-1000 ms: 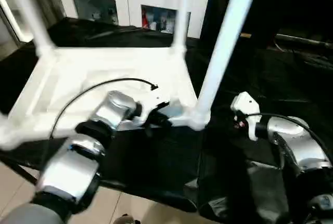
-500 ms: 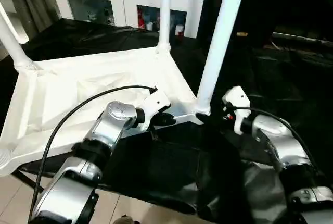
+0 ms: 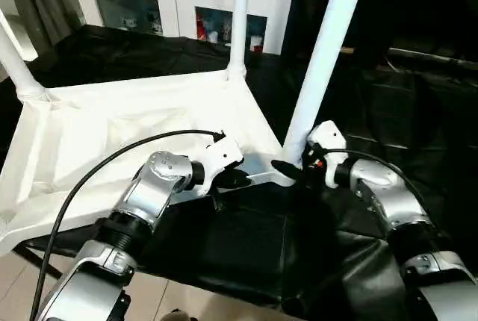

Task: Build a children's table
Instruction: Rotate table base, then rotate leg to tighten

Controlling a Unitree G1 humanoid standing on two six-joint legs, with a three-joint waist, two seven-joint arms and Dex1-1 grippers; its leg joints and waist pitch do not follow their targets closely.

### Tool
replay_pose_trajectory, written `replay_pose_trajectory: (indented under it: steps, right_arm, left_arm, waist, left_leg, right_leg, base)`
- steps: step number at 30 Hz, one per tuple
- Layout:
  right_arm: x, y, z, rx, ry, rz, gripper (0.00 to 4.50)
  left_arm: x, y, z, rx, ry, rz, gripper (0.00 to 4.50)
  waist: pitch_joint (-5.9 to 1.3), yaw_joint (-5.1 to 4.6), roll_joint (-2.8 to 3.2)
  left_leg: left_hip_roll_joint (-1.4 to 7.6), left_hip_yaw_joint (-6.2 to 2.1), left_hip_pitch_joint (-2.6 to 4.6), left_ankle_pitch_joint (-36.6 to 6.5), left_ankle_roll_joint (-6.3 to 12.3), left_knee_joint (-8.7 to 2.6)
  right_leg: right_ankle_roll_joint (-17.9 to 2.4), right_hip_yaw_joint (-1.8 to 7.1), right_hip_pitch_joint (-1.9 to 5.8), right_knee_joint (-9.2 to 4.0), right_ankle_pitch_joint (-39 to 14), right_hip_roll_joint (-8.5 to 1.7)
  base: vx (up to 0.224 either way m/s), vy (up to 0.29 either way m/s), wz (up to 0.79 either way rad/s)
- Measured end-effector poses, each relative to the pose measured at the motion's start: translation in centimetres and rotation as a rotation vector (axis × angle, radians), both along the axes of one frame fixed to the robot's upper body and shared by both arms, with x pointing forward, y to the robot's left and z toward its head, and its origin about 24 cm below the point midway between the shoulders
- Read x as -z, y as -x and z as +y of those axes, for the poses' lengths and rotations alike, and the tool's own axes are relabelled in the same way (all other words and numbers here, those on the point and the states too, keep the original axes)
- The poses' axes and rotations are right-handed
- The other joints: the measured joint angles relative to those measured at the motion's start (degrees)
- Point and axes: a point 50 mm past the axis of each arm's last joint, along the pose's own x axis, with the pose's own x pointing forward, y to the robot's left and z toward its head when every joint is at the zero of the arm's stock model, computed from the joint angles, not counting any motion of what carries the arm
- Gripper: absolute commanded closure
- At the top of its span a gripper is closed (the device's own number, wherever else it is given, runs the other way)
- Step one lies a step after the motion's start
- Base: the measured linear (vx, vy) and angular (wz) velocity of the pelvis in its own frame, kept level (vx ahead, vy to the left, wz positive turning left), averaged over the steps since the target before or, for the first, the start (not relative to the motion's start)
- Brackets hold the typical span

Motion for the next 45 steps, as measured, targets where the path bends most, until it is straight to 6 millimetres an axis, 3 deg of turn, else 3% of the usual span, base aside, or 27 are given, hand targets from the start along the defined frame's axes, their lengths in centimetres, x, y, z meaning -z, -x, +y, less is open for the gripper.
replay_pose_trajectory:
  steps: [10,17,19,22,24,43,44,45]
  right_arm:
    - [0.18,0.13,-0.09,-0.036,-0.001,0.013,1.87]
    - [0.17,0.23,-0.36,-0.053,-0.011,0.033,1.87]
    - [0.19,0.26,-0.55,-0.05,-0.034,0.059,1.26]
    - [0.19,0.34,-0.46,-0.063,-0.054,0.075,1.21]
    - [0.22,0.34,-0.43,-0.064,-0.045,0.073,0.84]
    - [0.39,0.74,-0.56,-0.078,-0.037,0.088,0.84]
    - [0.4,0.72,-0.55,-0.074,-0.037,0.086,1.18]
    - [0.4,0.71,-0.55,-0.071,-0.037,0.086,1.18]
  left_arm:
    - [0.03,0.05,0.04,0.005,-0.002,0.008,4.5]
    - [0.04,0.07,0.12,0.012,-0.004,0.012,4.5]
    - [0.05,0.09,0.12,0.016,-0.004,0.013,4.5]
    - [0.11,0.07,0.16,0.015,-0.005,0.017,4.5]
    - [0.12,0.05,0.18,0.014,-0.006,0.017,4.5]
    - [0.17,0.06,0.07,0.025,-0.008,0.019,4.5]
    - [0.17,0.05,0.08,0.025,-0.008,0.02,4.5]
    - [0.17,0.05,0.08,0.025,-0.008,0.02,4.5]
  waist:
    - [-0.06,0.08,-0.08]
    - [-0.07,0.29,-0.08]
    - [-0.07,0.44,-0.07]
    - [-0.09,0.42,-0.08]
    - [-0.09,0.43,-0.09]
    - [-0.15,0.57,-0.08]
    - [-0.15,0.57,-0.08]
    - [-0.15,0.57,-0.08]
  left_leg:
    - [0.0,0.0,0.02,0.0,0.0,0.0]
    - [0.0,0.0,0.04,0.0,0.0,0.0]
    - [0.0,0.0,0.06,0.0,0.0,0.0]
    - [0.0,0.0,0.14,0.0,0.0,0.0]
    - [0.0,0.0,0.15,0.0,-0.01,0.01]
    - [0.0,-0.01,0.16,0.0,-0.01,-0.02]
    - [0.0,-0.01,0.16,0.0,-0.01,-0.02]
    - [0.0,-0.01,0.17,0.0,-0.01,-0.02]
  right_leg:
    - [0.0,0.0,0.03,0.01,0.0,0.0]
    - [0.0,0.0,0.04,0.02,0.0,0.0]
    - [0.0,0.0,0.06,0.03,0.0,0.0]
    - [0.0,0.0,0.12,0.03,0.0,0.0]
    - [0.0,0.0,0.14,0.03,0.0,0.0]
    - [0.0,0.0,0.16,0.01,0.0,0.0]
    - [0.0,0.0,0.16,0.01,0.0,0.0]
    - [0.0,0.0,0.17,0.01,0.0,0.0]
  base:
    - [0.0,0.0,0.0]
    - [0.0,0.0,0.0]
    - [0.0,0.0,0.0]
    - [0.0,0.0,0.0]
    - [0.0,0.0,0.0]
    - [0.0,0.0,0.0]
    - [0.0,0.0,0.0]
    - [0.0,0.0,0.0]
